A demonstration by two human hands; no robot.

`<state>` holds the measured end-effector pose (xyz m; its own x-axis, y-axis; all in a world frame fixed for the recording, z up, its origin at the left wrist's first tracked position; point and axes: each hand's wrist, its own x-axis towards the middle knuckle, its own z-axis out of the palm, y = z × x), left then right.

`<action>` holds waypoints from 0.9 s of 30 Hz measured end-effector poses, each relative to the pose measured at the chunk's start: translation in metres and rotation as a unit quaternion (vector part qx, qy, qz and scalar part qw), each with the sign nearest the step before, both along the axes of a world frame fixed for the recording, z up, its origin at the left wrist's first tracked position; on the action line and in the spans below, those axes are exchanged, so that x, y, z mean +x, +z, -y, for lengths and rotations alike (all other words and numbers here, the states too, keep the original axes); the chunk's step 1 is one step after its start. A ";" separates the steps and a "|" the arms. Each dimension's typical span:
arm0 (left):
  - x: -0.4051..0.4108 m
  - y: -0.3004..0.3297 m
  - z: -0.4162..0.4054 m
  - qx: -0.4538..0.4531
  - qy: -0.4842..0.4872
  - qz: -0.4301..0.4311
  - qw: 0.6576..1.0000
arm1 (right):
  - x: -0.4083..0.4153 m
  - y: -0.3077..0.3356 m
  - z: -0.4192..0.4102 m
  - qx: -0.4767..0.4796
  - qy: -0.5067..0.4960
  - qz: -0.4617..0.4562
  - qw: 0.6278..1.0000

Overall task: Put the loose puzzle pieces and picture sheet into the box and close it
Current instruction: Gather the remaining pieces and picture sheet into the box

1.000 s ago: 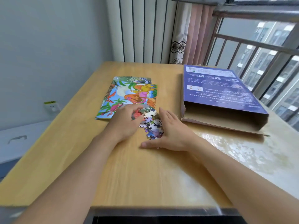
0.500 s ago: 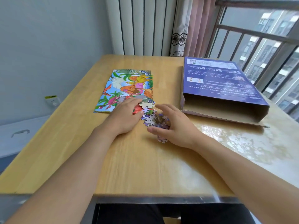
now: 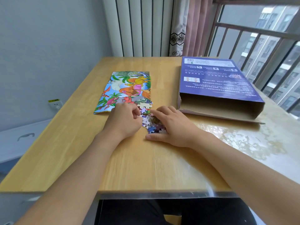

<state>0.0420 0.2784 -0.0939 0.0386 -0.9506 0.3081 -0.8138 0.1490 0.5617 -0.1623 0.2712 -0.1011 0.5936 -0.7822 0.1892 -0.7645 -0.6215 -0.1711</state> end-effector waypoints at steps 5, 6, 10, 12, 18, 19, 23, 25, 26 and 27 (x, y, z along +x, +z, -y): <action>-0.004 -0.001 -0.003 0.025 -0.036 -0.061 0.997 | 0.000 -0.007 0.005 -0.029 0.022 0.044 0.998; -0.006 0.001 -0.004 0.040 -0.043 -0.108 0.992 | -0.001 -0.008 0.004 -0.027 0.021 0.056 0.998; -0.014 0.009 -0.006 0.119 -0.044 -0.313 0.941 | 0.003 -0.006 -0.004 0.001 0.009 0.028 1.000; -0.016 0.012 -0.006 0.127 -0.039 -0.357 0.925 | 0.009 -0.005 -0.004 -0.008 0.003 0.011 1.000; -0.010 0.008 -0.001 0.066 -0.002 -0.354 0.933 | 0.015 -0.001 0.001 -0.046 0.037 -0.002 0.998; -0.011 0.007 0.000 0.065 -0.005 -0.347 0.936 | 0.015 0.001 0.000 -0.065 0.046 -0.007 0.997; -0.015 0.002 0.001 0.062 -0.017 -0.326 0.943 | 0.019 0.001 -0.002 -0.151 0.080 -0.014 0.985; -0.014 0.002 0.002 0.053 -0.014 -0.322 0.945 | 0.020 -0.001 0.001 -0.198 0.079 -0.010 0.977; -0.013 0.003 0.002 0.048 -0.010 -0.325 0.944 | 0.020 -0.001 0.003 -0.215 0.070 -0.002 0.974; -0.013 0.004 0.002 0.043 -0.008 -0.331 0.943 | 0.019 0.001 0.006 -0.213 0.056 0.014 0.975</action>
